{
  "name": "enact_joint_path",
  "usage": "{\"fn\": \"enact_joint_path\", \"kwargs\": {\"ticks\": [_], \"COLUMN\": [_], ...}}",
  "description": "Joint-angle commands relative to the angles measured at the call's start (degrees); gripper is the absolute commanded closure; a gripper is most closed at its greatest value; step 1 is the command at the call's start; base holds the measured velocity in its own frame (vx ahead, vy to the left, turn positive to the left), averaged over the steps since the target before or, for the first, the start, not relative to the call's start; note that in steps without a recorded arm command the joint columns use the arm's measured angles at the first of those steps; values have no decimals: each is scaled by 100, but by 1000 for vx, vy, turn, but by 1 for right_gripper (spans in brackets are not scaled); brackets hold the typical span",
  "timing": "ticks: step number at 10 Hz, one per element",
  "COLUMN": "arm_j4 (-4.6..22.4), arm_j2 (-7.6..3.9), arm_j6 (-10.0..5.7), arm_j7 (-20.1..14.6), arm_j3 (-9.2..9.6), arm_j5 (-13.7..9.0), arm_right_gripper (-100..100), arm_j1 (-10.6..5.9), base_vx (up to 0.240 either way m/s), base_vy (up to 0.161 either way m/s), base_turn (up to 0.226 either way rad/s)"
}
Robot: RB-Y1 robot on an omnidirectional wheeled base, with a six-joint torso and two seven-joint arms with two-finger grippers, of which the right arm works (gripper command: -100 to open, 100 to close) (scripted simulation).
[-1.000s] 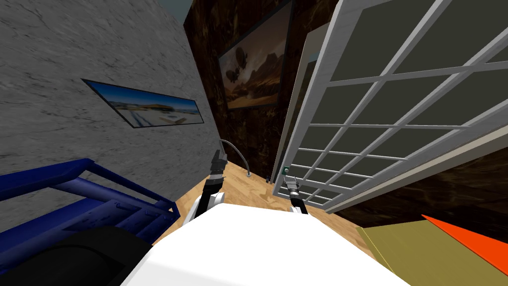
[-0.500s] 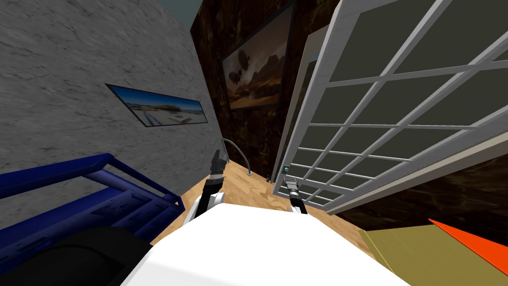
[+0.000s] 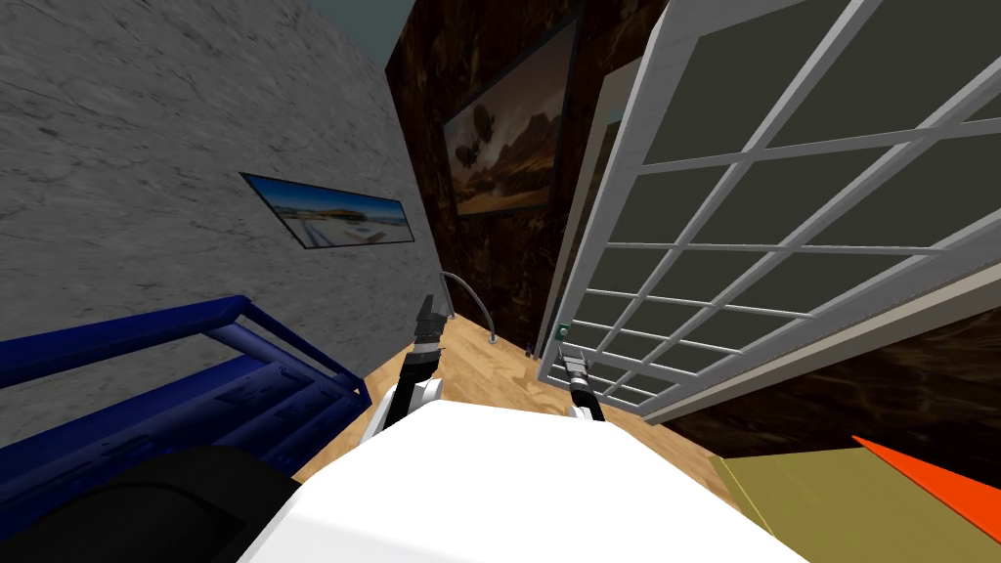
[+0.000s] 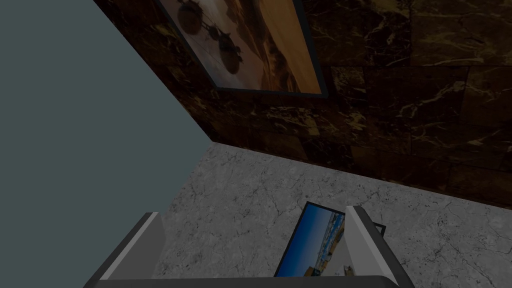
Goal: Pull the door open
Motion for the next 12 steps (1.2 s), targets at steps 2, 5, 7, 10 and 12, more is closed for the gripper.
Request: {"fn": "enact_joint_path", "kwargs": {"ticks": [2,5,7,10,12], "arm_j4": [-7,-14,-19,90,165], "arm_j2": [4,7,7,-199,-342], "arm_j6": [8,15,18,-94,-172], "arm_j7": [-439,-779,-816,-1065,-1220], "arm_j3": [71,132,141,60,1], "arm_j5": [-154,-288,-308,-380,-426], "arm_right_gripper": [-100,-100,-100,-100,-100], "arm_j1": [0,2,4,98,163], "base_vx": [-56,-55,-31,184,221], "base_vy": [-25,-26,-10,24,-7], "base_turn": [63,46,28,116,126]}}
